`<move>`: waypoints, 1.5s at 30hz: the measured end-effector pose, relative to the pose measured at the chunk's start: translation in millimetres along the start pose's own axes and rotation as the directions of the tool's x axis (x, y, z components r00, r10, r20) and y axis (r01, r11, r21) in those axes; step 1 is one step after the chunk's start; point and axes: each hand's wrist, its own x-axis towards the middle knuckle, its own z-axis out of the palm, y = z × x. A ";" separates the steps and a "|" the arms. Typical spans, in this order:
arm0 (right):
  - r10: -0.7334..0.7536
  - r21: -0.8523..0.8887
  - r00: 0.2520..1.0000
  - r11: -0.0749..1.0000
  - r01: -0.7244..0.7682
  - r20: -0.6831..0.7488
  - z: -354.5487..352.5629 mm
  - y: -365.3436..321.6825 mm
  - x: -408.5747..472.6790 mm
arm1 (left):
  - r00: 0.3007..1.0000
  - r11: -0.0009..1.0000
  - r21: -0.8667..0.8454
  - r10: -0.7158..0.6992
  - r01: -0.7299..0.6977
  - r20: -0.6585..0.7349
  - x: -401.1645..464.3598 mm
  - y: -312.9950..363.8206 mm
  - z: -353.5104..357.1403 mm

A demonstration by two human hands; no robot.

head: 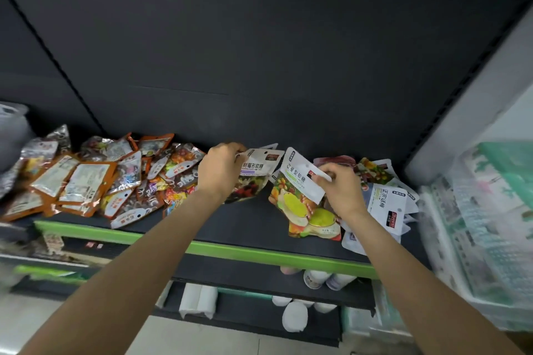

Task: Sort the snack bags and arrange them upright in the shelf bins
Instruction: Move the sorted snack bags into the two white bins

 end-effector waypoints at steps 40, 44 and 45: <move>-0.473 0.347 0.881 0.830 0.437 0.023 438.4 -529.8 -47.8 | 0.773 0.955 -0.163 -0.297 0.249 -0.560 -23.0 -481.6 -443.7; -0.473 0.375 0.881 0.820 0.432 0.018 487.8 -571.3 -21.4 | 0.762 0.948 -0.142 -0.313 0.283 -0.567 13.2 -530.9 -471.5; -0.473 0.381 0.881 0.816 0.434 0.011 498.3 -580.3 -16.0 | 0.761 0.949 -0.143 -0.310 0.279 -0.570 22.0 -541.9 -478.5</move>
